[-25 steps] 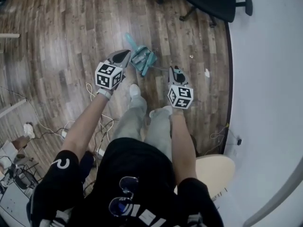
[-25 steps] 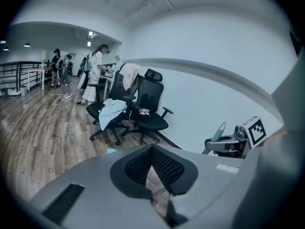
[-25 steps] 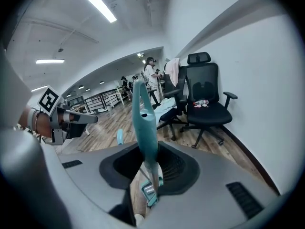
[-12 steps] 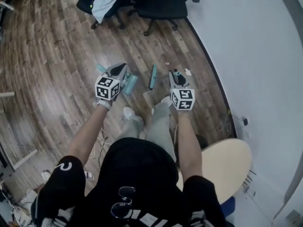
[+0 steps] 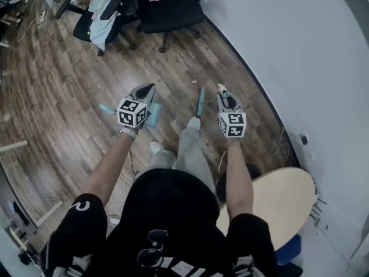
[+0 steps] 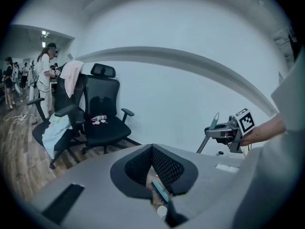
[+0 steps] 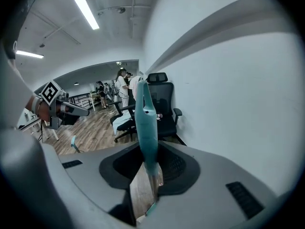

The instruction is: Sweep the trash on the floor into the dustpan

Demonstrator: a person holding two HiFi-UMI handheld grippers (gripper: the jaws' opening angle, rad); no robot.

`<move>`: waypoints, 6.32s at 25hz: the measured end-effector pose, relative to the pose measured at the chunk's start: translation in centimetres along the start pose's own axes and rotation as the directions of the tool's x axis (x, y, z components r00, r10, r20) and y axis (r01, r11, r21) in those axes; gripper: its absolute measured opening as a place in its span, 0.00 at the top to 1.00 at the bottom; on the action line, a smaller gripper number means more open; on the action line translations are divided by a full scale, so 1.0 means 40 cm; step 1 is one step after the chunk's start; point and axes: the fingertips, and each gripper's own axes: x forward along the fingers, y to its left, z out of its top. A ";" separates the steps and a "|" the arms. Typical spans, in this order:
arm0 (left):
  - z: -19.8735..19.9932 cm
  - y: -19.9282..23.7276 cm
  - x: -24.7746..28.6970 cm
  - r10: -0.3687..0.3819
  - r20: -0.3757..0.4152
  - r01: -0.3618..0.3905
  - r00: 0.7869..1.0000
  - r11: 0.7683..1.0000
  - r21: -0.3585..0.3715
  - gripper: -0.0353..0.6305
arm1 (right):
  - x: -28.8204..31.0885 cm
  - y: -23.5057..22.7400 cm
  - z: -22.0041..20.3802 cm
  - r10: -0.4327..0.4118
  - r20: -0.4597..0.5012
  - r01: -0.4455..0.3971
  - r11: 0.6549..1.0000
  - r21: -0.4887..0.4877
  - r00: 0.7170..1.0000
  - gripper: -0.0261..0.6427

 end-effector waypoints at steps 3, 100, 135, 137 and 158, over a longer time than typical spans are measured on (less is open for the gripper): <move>0.024 -0.038 0.123 -0.026 -0.031 0.026 0.999 1.000 0.004 0.95 | 0.006 -0.124 -0.031 -0.034 -0.023 0.035 0.999 0.036 0.999 0.83; -0.340 0.171 -0.058 0.179 -0.051 -0.185 0.983 0.963 -0.197 0.95 | 0.264 0.407 -0.429 0.424 -0.323 -0.505 0.832 -0.230 0.846 0.82; -0.454 0.164 -0.383 0.202 -0.026 -0.204 0.979 0.966 -0.157 0.95 | 0.031 0.722 -0.484 0.481 -0.283 -0.541 0.819 -0.193 0.830 0.83; -0.451 0.139 -0.360 0.190 -0.035 -0.193 0.981 0.970 -0.148 0.95 | 0.016 0.692 -0.479 0.473 -0.268 -0.526 0.831 -0.182 0.839 0.83; -0.396 -0.398 -0.019 -0.111 -0.135 0.114 0.985 0.993 0.017 0.95 | -0.377 0.116 -0.621 0.091 -0.165 -0.085 0.996 0.041 0.982 0.83</move>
